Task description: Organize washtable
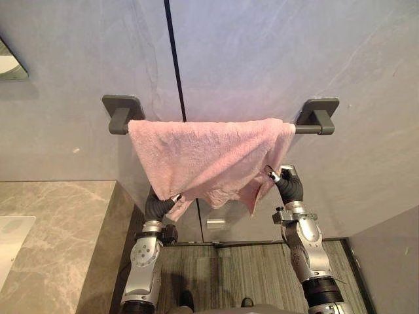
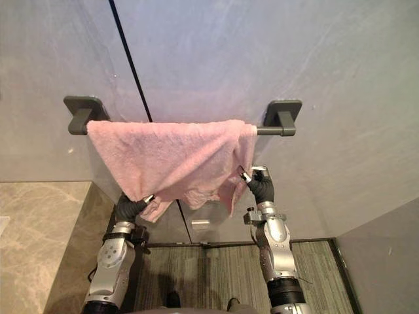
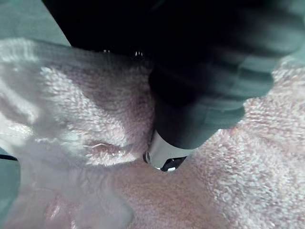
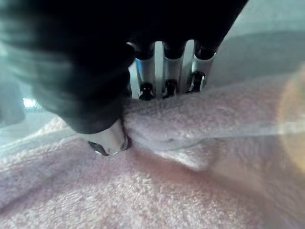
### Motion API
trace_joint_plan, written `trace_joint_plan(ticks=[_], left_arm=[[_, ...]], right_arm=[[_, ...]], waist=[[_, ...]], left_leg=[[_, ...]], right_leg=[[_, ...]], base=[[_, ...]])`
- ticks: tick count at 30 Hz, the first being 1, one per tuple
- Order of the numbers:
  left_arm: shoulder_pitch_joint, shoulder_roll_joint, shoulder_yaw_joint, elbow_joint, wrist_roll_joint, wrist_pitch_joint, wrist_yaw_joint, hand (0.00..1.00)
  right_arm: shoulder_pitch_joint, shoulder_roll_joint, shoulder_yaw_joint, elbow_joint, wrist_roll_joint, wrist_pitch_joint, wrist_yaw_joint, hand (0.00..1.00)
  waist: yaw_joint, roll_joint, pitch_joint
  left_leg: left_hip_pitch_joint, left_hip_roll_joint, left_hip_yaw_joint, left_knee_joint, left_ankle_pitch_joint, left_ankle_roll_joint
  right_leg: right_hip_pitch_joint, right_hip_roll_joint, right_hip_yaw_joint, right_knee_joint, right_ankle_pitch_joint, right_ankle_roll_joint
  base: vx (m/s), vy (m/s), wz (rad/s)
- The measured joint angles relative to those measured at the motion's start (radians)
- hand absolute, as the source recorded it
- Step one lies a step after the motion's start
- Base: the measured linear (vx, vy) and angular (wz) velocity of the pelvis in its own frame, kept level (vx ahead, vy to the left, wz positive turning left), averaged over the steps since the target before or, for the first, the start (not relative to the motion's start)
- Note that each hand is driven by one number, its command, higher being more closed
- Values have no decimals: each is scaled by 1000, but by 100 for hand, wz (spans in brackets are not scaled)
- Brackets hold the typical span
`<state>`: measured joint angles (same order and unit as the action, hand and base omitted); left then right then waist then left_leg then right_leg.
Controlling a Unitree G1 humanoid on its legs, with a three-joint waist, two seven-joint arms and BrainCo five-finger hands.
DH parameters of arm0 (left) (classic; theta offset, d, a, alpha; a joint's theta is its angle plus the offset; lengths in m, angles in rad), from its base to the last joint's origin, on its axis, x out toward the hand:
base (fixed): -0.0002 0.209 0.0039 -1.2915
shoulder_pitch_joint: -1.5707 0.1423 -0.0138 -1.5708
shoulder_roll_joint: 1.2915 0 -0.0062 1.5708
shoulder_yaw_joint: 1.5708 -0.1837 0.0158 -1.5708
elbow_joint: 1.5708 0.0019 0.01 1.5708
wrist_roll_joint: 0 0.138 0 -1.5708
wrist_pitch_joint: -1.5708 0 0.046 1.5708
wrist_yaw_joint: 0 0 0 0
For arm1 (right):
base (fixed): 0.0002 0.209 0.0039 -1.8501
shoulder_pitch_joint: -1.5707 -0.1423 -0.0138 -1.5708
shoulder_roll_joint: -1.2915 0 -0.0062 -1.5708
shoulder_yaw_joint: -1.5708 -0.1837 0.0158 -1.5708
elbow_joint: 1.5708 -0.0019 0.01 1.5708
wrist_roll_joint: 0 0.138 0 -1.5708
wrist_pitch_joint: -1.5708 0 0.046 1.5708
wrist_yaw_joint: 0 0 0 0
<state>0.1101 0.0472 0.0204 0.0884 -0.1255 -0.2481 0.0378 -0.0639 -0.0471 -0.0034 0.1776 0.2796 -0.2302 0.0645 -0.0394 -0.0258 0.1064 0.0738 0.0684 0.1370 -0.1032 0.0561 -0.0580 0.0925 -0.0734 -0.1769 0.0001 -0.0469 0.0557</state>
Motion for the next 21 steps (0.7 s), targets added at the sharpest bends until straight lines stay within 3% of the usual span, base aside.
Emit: trace_joint_plan(ticks=[6,14,21], left_arm=[[35,-4,32,-63,-23,0,14,0],[83,-14,90,-118,-136,4,-14,0],[119,-15,184,-123,-173,6,-18,0]], right_arm=[[76,1,-43,40,-17,46,-26,0],[124,3,-123,32,-43,51,-46,0],[165,5,-249,27,-46,54,-82,0]], waist=[[0,0,0],[-2,0,0],[-1,1,0]], left_leg=[[-3,0,-1,5,0,0],[-3,0,0,6,0,0],[3,0,0,6,0,0]], right_leg=[[-1,0,-3,-3,0,0],[-1,0,-4,-4,1,0],[6,0,-4,-5,1,0]], base=[[0,0,0],[0,0,0],[0,0,0]])
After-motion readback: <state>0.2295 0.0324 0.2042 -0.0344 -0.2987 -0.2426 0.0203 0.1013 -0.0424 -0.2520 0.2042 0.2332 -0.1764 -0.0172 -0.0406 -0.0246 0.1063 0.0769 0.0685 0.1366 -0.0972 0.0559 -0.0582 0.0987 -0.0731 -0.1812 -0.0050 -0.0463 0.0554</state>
